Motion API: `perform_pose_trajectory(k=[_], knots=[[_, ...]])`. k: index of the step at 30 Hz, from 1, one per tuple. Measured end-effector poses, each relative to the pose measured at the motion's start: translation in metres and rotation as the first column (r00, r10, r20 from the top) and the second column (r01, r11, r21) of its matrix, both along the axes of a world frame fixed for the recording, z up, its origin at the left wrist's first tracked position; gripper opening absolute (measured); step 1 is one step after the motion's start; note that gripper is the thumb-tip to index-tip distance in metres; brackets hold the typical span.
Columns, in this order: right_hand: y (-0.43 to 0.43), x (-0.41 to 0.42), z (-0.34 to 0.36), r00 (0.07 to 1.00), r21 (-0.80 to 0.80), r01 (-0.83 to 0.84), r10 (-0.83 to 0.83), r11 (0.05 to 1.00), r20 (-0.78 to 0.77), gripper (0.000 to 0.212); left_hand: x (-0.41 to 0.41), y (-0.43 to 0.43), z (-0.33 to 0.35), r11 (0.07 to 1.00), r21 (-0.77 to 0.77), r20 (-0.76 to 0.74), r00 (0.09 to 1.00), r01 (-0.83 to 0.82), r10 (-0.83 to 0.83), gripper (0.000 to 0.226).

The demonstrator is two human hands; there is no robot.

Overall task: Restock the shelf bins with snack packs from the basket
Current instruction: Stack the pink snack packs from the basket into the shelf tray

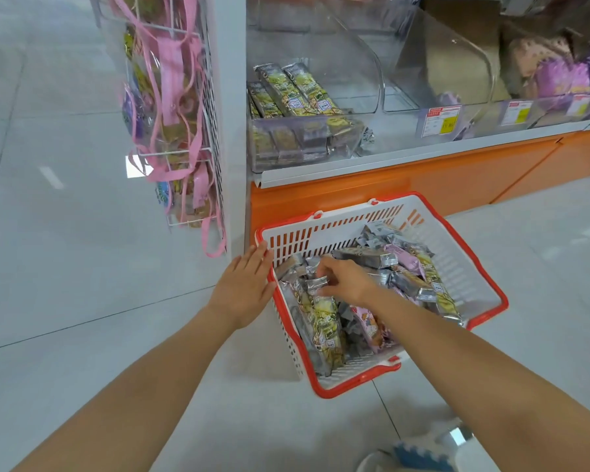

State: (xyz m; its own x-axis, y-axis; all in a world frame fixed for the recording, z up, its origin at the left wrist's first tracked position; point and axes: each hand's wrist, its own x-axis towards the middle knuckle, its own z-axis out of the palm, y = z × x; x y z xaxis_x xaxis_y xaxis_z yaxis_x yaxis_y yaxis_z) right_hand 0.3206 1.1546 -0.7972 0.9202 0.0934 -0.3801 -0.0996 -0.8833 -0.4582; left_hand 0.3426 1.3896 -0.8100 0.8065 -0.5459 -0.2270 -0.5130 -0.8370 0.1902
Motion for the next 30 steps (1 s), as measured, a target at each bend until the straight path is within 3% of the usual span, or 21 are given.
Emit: perform_pose_trajectory(k=[4,7,9,13,19,24,27,30], knots=[[-0.017,0.009,0.031,0.996,0.149,0.058,-0.066,0.987,0.052,0.024,0.001,-0.001,0.012,1.000,-0.005,0.024,1.000,0.004,-0.004,0.062],[-0.029,0.021,0.071,0.984,0.254,0.081,-0.118,0.964,0.136,0.026,0.002,-0.010,0.029,0.975,-0.221,0.040,0.998,-0.034,0.044,0.060],[-0.035,0.027,0.100,0.975,0.326,0.093,-0.152,0.941,0.162,0.027,0.005,-0.020,0.042,0.915,-0.400,-0.015,0.998,-0.060,0.059,0.054],[-0.036,0.037,0.149,0.963,0.453,0.052,-0.166,0.890,0.215,0.027,0.007,-0.046,0.072,0.772,-0.612,-0.276,0.961,-0.169,-0.008,0.058],[-0.028,0.040,0.190,0.947,0.566,0.004,-0.184,0.824,0.262,0.037,0.009,-0.069,0.112,0.516,-0.778,-0.421,0.907,-0.359,-0.004,0.045],[-0.029,0.023,0.189,0.974,0.428,-0.027,-0.073,0.903,0.216,0.064,0.008,-0.076,0.129,0.232,-0.735,-0.652,0.758,-0.637,0.015,0.028],[-0.030,0.008,0.179,0.982,0.268,-0.105,0.058,0.958,0.180,0.073,0.010,-0.079,0.135,0.149,-0.717,-0.688,0.725,-0.681,-0.001,0.031],[-0.029,0.003,0.176,0.946,0.193,-0.168,0.103,0.967,0.308,0.064,0.009,-0.083,0.145,0.111,-0.715,-0.697,0.717,-0.690,-0.030,0.035]])
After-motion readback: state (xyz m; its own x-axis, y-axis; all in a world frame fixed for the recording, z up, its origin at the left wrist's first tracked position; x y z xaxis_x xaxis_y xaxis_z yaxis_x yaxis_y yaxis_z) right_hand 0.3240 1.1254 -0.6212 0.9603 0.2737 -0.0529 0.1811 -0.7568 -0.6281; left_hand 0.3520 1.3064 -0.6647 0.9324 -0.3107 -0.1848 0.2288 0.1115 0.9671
